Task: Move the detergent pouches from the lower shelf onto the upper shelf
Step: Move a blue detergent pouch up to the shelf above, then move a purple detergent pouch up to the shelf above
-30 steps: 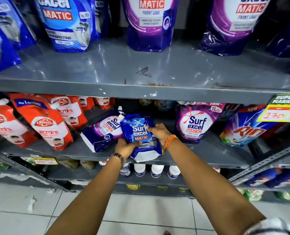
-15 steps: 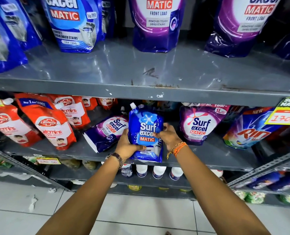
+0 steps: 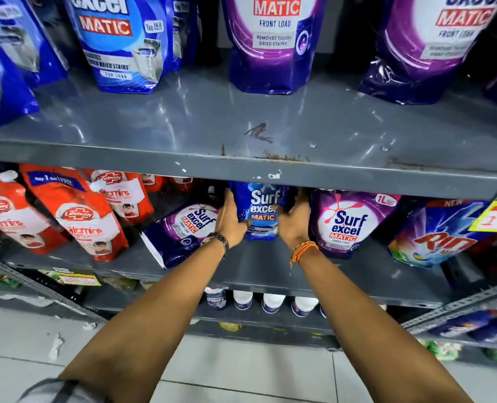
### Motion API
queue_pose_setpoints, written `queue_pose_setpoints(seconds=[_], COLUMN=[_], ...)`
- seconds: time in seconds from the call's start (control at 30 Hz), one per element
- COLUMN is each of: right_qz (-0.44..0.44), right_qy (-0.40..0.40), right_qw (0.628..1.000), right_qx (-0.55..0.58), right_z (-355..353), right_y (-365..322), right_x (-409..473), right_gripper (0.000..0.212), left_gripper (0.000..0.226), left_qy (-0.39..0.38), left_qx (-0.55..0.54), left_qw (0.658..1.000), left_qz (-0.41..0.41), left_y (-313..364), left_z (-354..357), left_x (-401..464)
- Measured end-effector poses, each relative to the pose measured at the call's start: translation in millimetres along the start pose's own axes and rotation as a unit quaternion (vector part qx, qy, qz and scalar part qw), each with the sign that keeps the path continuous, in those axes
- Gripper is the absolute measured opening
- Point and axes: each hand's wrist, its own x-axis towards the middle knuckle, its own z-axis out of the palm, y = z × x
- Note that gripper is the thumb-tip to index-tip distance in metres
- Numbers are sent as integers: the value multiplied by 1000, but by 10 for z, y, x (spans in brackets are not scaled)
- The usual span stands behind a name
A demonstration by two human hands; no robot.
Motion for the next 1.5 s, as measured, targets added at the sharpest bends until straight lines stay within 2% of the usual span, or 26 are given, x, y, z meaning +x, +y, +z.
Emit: queue_pose_setpoints(seconds=[0.23, 0.33, 0.4, 0.5, 0.6, 0.7, 0.8, 0.87, 0.9, 0.97, 1.0, 1.07, 1.1, 1.2, 1.33, 1.5], right_qz=[13, 26, 49, 133, 229, 362, 423, 431, 429, 425, 418, 397, 390, 356, 282, 206], right_qy=[16, 40, 59, 82, 8, -64, -119, -126, -133, -152, -153, -155, -152, -127, -128, -111], right_qw=[1000, 998, 997, 984, 965, 903, 869, 868, 871, 875, 881, 895, 898, 913, 936, 960], right_qx=[-8, -35, -6, 87, 125, 222, 229, 211, 199, 173, 159, 133, 134, 155, 166, 154], right_z=[66, 51, 75, 269, 653, 1034, 1191, 1198, 1198, 1237, 1261, 1309, 1349, 1397, 1378, 1353], right_y=[182, 113, 15, -72, 1, -37, -136, -185, -193, -215, -210, -185, -142, -186, -348, -573], right_x=[-51, -236, -458, -851, -1055, -978, -889, -820, -780, -703, -661, -639, -638, -719, -736, -718], right_gripper=[64, 59, 62, 58, 43, 25, 14, 15, 8, 17, 20, 25, 31, 42, 69, 78], left_gripper=[102, 81, 72, 60, 48, 54, 66, 76, 75, 57, 60, 97, 101, 50, 52, 68], left_qy=[-25, -38, -41, -44, -58, -64, -84, -82, -78, -96, -100, -89, -75, -42, -23, 41], left_qx=[6, 131, 242, 383, 409, 424, 365, 217, 125, 16, -16, -50, -61, -84, -126, -128], left_qw=[1000, 991, 969, 920, 906, 899, 915, 948, 957, 952, 952, 954, 957, 967, 976, 984], left_qz=[-1, 17, 12, -62, -91, -90, -151, -217, -249, -289, -288, -283, -273, -238, -174, -113], left_y=[-299, -331, -413, -602, -718, -753, -872, -944, -955, -1028, -1069, -1197, -1207, -1219, -1103, -975], left_z=[44, -196, -507, -950, -1155, -1253, -1295, -1311, -1340, -1426, -1447, -1455, -1455, -1456, -1542, -1582], left_x=[120, 109, 148, 217, 207, 189, 142, 87, 52, 11, -8, -81, -149, -337, -457, -465])
